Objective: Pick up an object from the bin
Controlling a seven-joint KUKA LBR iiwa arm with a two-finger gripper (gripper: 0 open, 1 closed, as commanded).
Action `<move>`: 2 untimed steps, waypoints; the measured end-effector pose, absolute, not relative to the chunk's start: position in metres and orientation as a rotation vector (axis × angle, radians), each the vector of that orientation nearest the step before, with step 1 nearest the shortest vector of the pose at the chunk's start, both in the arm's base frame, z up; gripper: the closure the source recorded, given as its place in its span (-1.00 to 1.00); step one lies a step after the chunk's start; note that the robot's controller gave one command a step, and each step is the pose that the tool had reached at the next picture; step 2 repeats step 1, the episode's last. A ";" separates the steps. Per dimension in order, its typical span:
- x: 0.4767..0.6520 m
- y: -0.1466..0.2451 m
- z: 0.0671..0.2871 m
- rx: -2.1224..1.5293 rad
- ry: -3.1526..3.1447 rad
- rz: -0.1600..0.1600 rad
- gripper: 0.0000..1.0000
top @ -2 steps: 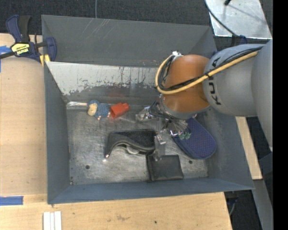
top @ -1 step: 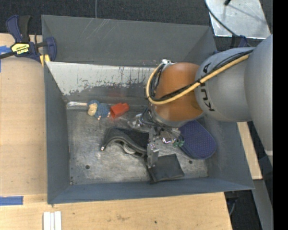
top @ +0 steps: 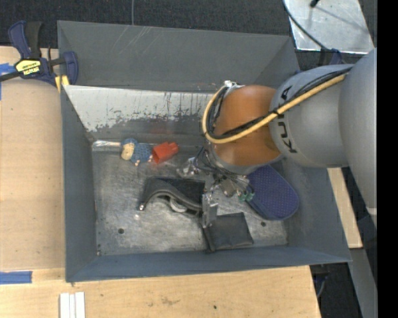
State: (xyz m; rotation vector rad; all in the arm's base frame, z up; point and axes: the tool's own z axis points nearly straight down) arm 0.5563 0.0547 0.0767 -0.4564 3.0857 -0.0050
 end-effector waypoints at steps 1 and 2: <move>0.541 0.052 0.242 -0.728 3.051 -0.002 1.00; 0.541 0.052 0.242 -0.728 3.051 -0.002 1.00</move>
Offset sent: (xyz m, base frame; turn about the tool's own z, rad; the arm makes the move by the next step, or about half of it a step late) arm -0.0158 -0.0025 0.1630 -0.1755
